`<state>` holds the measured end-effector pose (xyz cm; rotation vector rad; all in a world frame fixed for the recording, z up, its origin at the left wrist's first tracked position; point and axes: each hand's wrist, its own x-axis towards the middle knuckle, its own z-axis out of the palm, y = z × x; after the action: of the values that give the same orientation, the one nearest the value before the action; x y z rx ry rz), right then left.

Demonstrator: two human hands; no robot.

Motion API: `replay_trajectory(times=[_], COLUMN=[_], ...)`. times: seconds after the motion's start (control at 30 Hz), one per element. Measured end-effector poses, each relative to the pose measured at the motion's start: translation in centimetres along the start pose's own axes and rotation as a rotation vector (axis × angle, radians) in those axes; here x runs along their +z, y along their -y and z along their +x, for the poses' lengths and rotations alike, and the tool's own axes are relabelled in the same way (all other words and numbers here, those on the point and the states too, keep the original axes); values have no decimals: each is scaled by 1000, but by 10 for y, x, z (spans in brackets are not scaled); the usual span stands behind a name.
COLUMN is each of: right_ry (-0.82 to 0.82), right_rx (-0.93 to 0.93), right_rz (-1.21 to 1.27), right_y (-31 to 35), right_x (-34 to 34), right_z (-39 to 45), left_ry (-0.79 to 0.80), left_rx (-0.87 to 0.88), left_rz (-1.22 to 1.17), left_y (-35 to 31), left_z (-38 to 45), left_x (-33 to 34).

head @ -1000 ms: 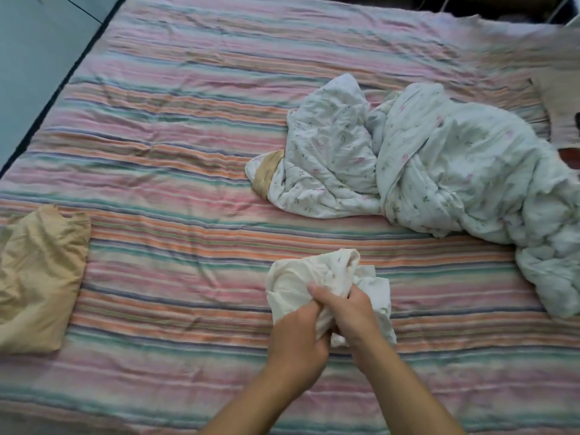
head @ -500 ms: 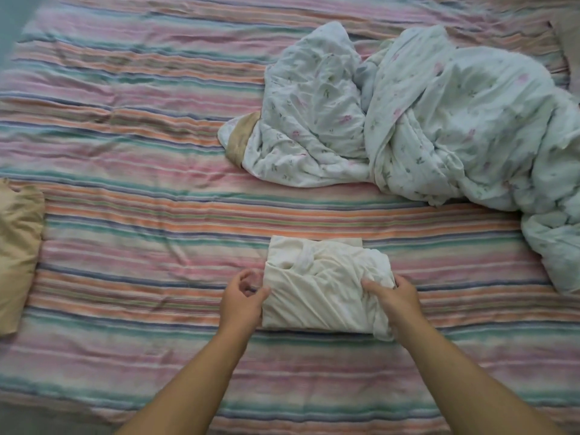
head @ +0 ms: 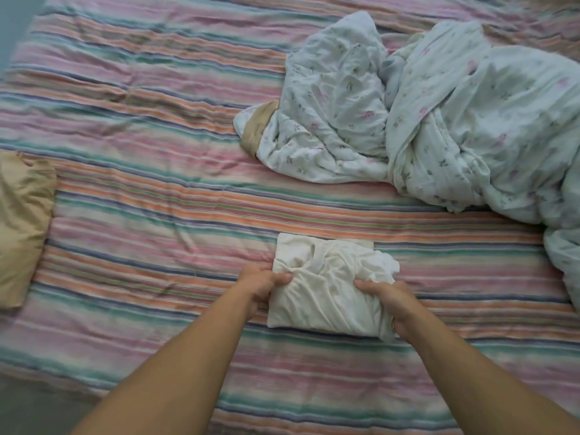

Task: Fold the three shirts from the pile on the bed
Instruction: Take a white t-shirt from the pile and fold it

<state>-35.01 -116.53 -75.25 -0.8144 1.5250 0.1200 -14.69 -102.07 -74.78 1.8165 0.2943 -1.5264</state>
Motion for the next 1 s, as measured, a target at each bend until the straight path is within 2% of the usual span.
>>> replay_trajectory(times=[0.2, 0.43, 0.57, 0.73, 1.0], right_ry=[64, 261, 392, 460, 406], right_rx=[-59, -148, -154, -276, -588], right_rz=[57, -164, -313, -529, -789], right_y=[25, 73, 105, 132, 152], right_x=[14, 78, 151, 266, 448], right_z=[-17, -64, -92, -124, -171], left_ry=[93, 18, -57, -188, -378], left_rx=[38, 154, 239, 308, 410], left_rz=[-149, -335, -494, -660, -848], left_y=[3, 10, 18, 32, 41], left_z=[-15, -43, -72, -106, -130], left_x=[-10, -100, -172, -265, -384])
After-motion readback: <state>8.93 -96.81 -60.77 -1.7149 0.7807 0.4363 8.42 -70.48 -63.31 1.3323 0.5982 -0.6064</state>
